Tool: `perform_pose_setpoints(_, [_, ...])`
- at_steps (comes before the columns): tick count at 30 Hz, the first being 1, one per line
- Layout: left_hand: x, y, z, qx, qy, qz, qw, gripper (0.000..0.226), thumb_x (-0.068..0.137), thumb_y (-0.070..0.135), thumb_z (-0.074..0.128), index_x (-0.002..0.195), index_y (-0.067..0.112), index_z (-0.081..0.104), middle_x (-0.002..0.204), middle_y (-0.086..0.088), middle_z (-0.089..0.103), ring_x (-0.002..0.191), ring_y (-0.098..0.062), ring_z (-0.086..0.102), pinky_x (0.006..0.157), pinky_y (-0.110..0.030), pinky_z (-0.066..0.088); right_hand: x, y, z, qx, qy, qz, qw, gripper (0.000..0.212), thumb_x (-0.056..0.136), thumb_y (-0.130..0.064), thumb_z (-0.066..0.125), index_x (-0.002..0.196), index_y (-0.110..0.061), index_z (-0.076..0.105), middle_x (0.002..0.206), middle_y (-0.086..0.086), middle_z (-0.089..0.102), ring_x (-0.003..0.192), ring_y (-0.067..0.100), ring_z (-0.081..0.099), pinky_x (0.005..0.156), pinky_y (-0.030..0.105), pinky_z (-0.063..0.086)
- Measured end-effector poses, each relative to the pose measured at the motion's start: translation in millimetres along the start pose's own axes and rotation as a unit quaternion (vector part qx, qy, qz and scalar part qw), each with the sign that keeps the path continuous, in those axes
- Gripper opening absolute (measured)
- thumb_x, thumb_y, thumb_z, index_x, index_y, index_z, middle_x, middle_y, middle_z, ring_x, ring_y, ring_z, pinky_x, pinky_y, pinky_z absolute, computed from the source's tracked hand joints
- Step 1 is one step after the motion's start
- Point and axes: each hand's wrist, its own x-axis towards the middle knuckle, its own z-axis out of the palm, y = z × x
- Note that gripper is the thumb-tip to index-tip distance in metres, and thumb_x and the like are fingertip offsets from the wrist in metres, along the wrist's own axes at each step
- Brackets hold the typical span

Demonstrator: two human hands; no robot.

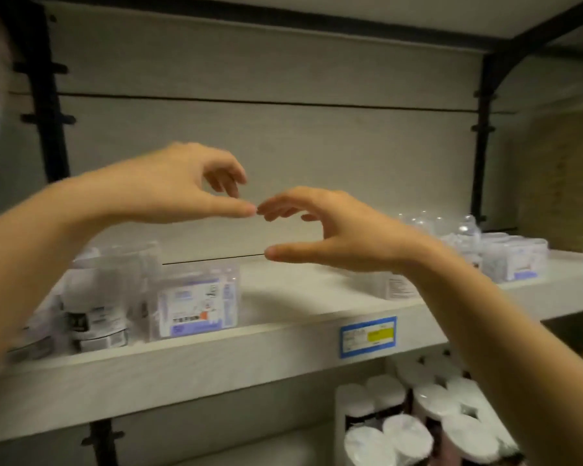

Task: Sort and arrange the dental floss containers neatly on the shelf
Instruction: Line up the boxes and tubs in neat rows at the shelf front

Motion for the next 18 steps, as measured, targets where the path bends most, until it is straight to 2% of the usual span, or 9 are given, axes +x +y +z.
perform_pose_setpoints(2, [12, 24, 7, -0.089, 0.104, 0.041, 0.990, 0.053, 0.055, 0.074, 0.061, 0.088, 0.033, 0.067, 0.076, 0.010, 0.068, 0.076, -0.006, 0.063, 0.084, -0.037, 0.052, -27, 11, -21, -0.008, 0.059, -0.019, 0.998, 0.038, 0.084, -0.035, 0.062, 0.120, -0.023, 0.056, 0.120, -0.008, 0.060, 0.109, 0.000, 0.053, 0.095, 0.018, 0.042])
perform_pose_setpoints(3, [18, 39, 12, -0.121, 0.127, 0.053, 0.983, 0.048, 0.056, 0.074, 0.062, 0.082, 0.035, 0.067, 0.075, 0.008, 0.069, 0.070, -0.007, 0.063, 0.080, -0.040, 0.054, -41, 20, -33, -0.012, 0.076, -0.016, 0.997, 0.034, 0.085, -0.033, 0.061, 0.118, -0.024, 0.057, 0.118, -0.010, 0.062, 0.107, -0.001, 0.054, 0.094, 0.019, 0.043])
perform_pose_setpoints(6, [36, 95, 34, -0.160, 0.139, 0.089, 0.973, 0.037, 0.060, 0.071, 0.060, 0.081, 0.040, 0.065, 0.080, 0.018, 0.068, 0.064, -0.007, 0.060, 0.069, -0.035, 0.054, -91, 59, -73, -0.035, 0.100, 0.022, 0.994, 0.026, 0.087, -0.033, 0.059, 0.113, -0.029, 0.059, 0.111, -0.016, 0.063, 0.104, -0.004, 0.056, 0.092, 0.021, 0.046])
perform_pose_setpoints(9, [56, 154, 57, -0.169, 0.125, 0.107, 0.972, 0.032, 0.063, 0.062, 0.063, 0.079, 0.034, 0.067, 0.076, 0.010, 0.069, 0.066, -0.010, 0.059, 0.062, -0.029, 0.051, -138, 112, -115, -0.026, 0.096, 0.076, 0.992, 0.022, 0.086, -0.034, 0.057, 0.108, -0.033, 0.059, 0.105, -0.020, 0.063, 0.099, -0.005, 0.058, 0.087, 0.021, 0.049])
perform_pose_setpoints(12, [80, 207, 83, -0.154, 0.099, 0.097, 0.978, 0.023, 0.070, 0.051, 0.065, 0.078, 0.030, 0.068, 0.073, 0.007, 0.068, 0.072, -0.007, 0.060, 0.064, -0.020, 0.048, -172, 173, -150, 0.021, 0.035, 0.138, 0.990, 0.030, 0.076, -0.042, 0.059, 0.106, -0.042, 0.054, 0.107, -0.023, 0.060, 0.100, -0.008, 0.057, 0.084, 0.016, 0.048])
perform_pose_setpoints(15, [113, 249, 105, -0.121, 0.063, 0.080, 0.987, 0.030, 0.072, 0.049, 0.060, 0.088, 0.026, 0.068, 0.084, 0.011, 0.068, 0.082, -0.008, 0.061, 0.067, -0.014, 0.044, -180, 233, -171, 0.046, -0.058, 0.182, 0.980, 0.052, 0.066, -0.047, 0.065, 0.115, -0.046, 0.046, 0.119, -0.028, 0.050, 0.111, -0.007, 0.049, 0.095, 0.020, 0.040])
perform_pose_setpoints(18, [153, 276, 122, -0.023, -0.007, 0.068, 0.997, 0.048, 0.074, 0.056, 0.061, 0.108, 0.023, 0.063, 0.106, 0.009, 0.066, 0.101, -0.012, 0.059, 0.082, -0.021, 0.046, -170, 281, -180, 0.061, -0.146, 0.205, 0.966, 0.073, 0.069, -0.039, 0.075, 0.131, -0.044, 0.036, 0.131, -0.026, 0.041, 0.121, -0.003, 0.039, 0.102, 0.024, 0.030])
